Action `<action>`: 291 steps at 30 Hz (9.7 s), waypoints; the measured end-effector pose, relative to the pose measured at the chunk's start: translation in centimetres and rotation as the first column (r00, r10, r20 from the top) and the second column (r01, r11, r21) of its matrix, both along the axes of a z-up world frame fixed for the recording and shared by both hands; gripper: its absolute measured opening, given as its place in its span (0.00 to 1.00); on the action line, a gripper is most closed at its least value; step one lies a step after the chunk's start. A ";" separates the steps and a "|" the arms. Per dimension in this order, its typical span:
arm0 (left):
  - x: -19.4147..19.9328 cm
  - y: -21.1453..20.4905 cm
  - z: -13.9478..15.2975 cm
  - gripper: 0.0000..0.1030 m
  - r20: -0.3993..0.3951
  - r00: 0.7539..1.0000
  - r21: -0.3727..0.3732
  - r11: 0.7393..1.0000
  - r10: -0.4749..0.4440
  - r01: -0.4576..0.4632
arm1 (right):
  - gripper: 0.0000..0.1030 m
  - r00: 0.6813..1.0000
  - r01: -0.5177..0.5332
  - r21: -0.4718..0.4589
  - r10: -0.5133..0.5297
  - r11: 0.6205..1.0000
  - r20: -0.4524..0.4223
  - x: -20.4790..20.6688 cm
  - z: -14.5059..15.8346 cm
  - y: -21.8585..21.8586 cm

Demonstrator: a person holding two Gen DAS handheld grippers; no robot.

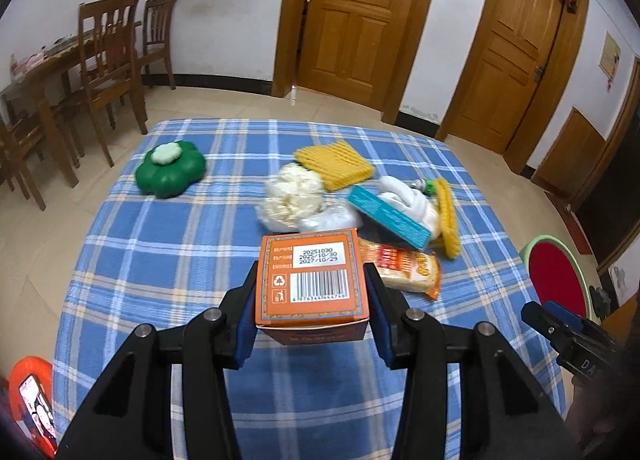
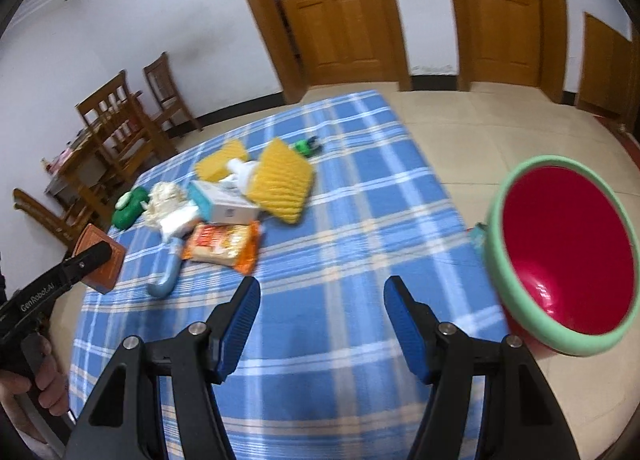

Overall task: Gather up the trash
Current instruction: 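Grasp the orange box with the left gripper, then grasp the orange snack bag with the right gripper and lift it, then carry the snack bag over the red bin and open the right gripper, then lower the orange box into the red bin and open the left gripper, then move both open grippers from the bin back over the table items, then grasp the light blue plastic piece with the left gripper while the right grasps the yellow foam net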

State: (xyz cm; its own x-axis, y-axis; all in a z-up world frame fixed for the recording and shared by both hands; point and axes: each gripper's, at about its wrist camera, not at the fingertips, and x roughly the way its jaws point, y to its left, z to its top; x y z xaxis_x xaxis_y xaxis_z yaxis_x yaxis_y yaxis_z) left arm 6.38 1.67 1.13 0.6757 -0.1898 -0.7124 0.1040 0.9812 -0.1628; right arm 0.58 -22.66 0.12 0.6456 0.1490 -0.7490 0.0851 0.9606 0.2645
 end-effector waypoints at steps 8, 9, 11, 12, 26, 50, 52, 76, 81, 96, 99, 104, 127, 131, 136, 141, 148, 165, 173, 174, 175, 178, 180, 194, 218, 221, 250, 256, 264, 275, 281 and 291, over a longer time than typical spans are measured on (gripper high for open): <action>0.6 2.7 -1.3 0.47 -0.033 0.997 -0.012 0.998 0.068 -0.068 | 0.65 0.994 -0.109 0.003 0.109 0.994 -0.027 3.1 -0.6 4.0; 0.7 2.9 -1.6 0.47 -0.038 0.997 -0.012 0.997 0.074 -0.075 | 0.65 0.992 -0.125 -0.003 0.124 0.992 -0.029 3.6 -0.8 4.6; 0.9 3.5 -2.0 0.47 -0.050 0.995 -0.010 0.996 0.088 -0.089 | 0.66 0.988 -0.153 -0.004 0.153 0.988 -0.037 4.5 -1.1 5.6; 1.1 3.7 -2.3 0.47 -0.056 0.994 -0.010 0.995 0.095 -0.095 | 0.70 0.985 -0.167 -0.003 0.167 0.986 -0.041 5.0 -1.3 5.9; 2.3 6.1 -4.4 0.47 -0.110 0.982 -0.002 0.988 0.154 -0.155 | 0.76 0.958 -0.280 -0.092 0.272 0.956 -0.094 10.0 -3.9 9.3; 2.4 5.7 -4.9 0.47 -0.119 0.983 -0.005 0.990 0.139 -0.140 | 0.66 0.957 -0.282 -0.063 0.276 0.957 -0.088 7.0 -4.5 9.0; 2.3 5.5 -4.9 0.47 -0.118 0.984 -0.004 0.991 0.135 -0.136 | 0.66 0.960 -0.269 -0.049 0.264 0.962 -0.091 6.2 -4.4 8.4; 0.8 1.3 -2.3 0.47 -0.062 0.998 -0.021 1.000 0.019 -0.021 | 0.66 0.998 0.068 -0.086 -0.067 0.994 0.019 0.2 -0.7 -1.8; 0.6 -0.3 -1.6 0.47 -0.055 0.998 -0.026 1.000 -0.017 0.016 | 0.66 0.994 0.108 -0.085 -0.104 0.990 0.042 -0.6 0.0 -3.3; 1.3 -6.6 0.2 0.47 -0.041 0.986 -0.032 0.987 -0.161 0.159 | 0.66 0.968 0.245 -0.067 -0.239 0.967 0.081 -2.4 1.0 -8.2; 1.7 -8.1 0.5 0.47 -0.036 0.981 -0.033 0.981 -0.190 0.189 | 0.66 0.959 0.276 -0.060 -0.270 0.959 0.085 -2.8 1.1 -9.4; 2.1 -10.8 1.0 0.47 -0.032 0.970 -0.027 0.970 -0.241 0.240 | 0.66 0.937 0.343 -0.047 -0.338 0.938 0.085 -3.6 1.0 -12.1; 2.7 -24.1 1.0 0.47 -0.026 0.878 0.040 0.877 -0.478 0.479 | 0.66 0.824 0.566 -0.039 -0.567 0.823 -0.006 -6.4 -2.3 -21.8; 2.8 -26.2 0.6 0.47 -0.032 0.859 0.046 0.858 -0.511 0.512 | 0.67 0.812 0.582 -0.034 -0.583 0.812 -0.022 -6.6 -2.9 -22.7; 2.8 -28.5 0.0 0.47 -0.044 0.832 0.054 0.831 -0.553 0.554 | 0.68 0.803 0.595 -0.027 -0.595 0.803 -0.033 -7.0 -3.3 -23.5; 3.2 -30.4 -0.7 0.47 -0.056 0.813 0.062 0.811 -0.579 0.582 | 0.68 0.795 0.604 -0.026 -0.605 0.796 -0.038 -7.3 -3.5 -24.0; 3.2 -32.6 -1.9 0.47 -0.081 0.792 0.074 0.789 -0.605 0.610 | 0.71 0.792 0.610 -0.039 -0.611 0.792 -0.021 -7.4 -3.4 -24.1; 3.1 -37.7 -4.1 0.47 -0.118 0.733 0.128 0.722 -0.669 0.680 | 0.72 0.767 0.641 -0.043 -0.642 0.766 -0.016 -8.0 -3.4 -25.1; 2.8 -38.8 -3.7 0.59 -0.102 0.720 0.131 0.708 -0.687 0.694 | 0.72 0.762 0.646 -0.038 -0.647 0.762 -0.017 -8.2 -3.4 -25.5; 2.7 -38.8 -3.7 0.59 -0.101 0.720 0.135 0.708 -0.687 0.694 | 0.72 0.761 0.647 -0.038 -0.648 0.761 -0.017 -8.2 -3.4 -25.5; 2.6 -38.8 -3.6 0.59 -0.101 0.721 0.139 0.708 -0.685 0.692 | 0.72 0.761 0.648 -0.037 -0.649 0.761 -0.017 -8.2 -3.4 -25.6; 2.6 -38.6 -3.5 0.59 -0.102 0.728 0.141 0.714 -0.678 0.685 | 0.72 0.761 0.648 -0.037 -0.649 0.761 -0.013 -8.3 -3.3 -25.5; 2.5 -38.3 -3.3 0.59 -0.102 0.734 0.139 0.721 -0.672 0.679 | 0.72 0.762 0.647 -0.037 -0.647 0.762 -0.010 -8.2 -3.2 -25.4; 2.3 -34.7 -1.6 0.60 -0.079 0.787 0.122 0.778 -0.612 0.617 | 0.72 0.788 0.615 -0.036 -0.614 0.788 0.031 -8.2 -1.4 -23.7; 2.3 -23.7 1.4 0.63 -0.029 0.910 0.088 0.905 -0.414 0.415 | 0.72 0.884 0.462 -0.014 -0.459 0.887 0.089 -6.6 1.6 -17.7; 2.3 -22.0 1.4 0.63 -0.029 0.924 0.094 0.919 -0.381 0.382 | 0.72 0.899 0.431 -0.007 -0.429 0.902 0.087 -6.1 1.6 -16.7; 2.7 -6.9 -2.1 0.63 -0.077 0.994 0.113 0.990 -0.077 0.085 | 0.73 0.976 0.216 -0.023 -0.216 0.976 0.026 -3.5 0.1 -8.2; 3.1 -5.2 -3.5 0.63 -0.100 0.994 0.123 0.991 -0.042 0.055 | 0.73 0.982 0.188 -0.031 -0.188 0.982 0.004 -2.9 -0.4 -7.0; 3.8 -4.1 -5.4 0.63 -0.138 0.990 0.123 0.992 -0.024 0.041 | 0.73 0.986 0.162 -0.042 -0.163 0.986 -0.028 -2.2 -1.2 -5.8; 4.4 -3.5 -7.2 0.26 -0.169 0.984 0.093 0.993 -0.050 0.066 | 0.73 0.991 0.114 -0.062 -0.118 0.992 -0.056 -0.5 -1.5 -4.1; 4.1 -3.5 -6.6 0.16 -0.150 0.985 0.046 0.995 -0.084 0.091 | 0.73 0.994 0.087 -0.065 -0.091 0.994 -0.060 0.7 -1.2 -3.4; 4.3 -3.1 -2.4 0.16 -0.050 0.994 -0.018 0.995 -0.095 0.095 | 0.73 0.998 0.035 -0.050 -0.038 0.998 -0.059 3.5 -0.5 -2.1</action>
State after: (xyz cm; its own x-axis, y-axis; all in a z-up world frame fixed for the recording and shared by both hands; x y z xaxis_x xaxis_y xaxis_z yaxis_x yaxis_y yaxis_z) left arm 10.65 -1.46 -1.25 0.6173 -0.2630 -0.7415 0.1878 0.9645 -0.1857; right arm 4.10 -24.73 -0.35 0.6040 0.0880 -0.7921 0.1350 0.9682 0.2105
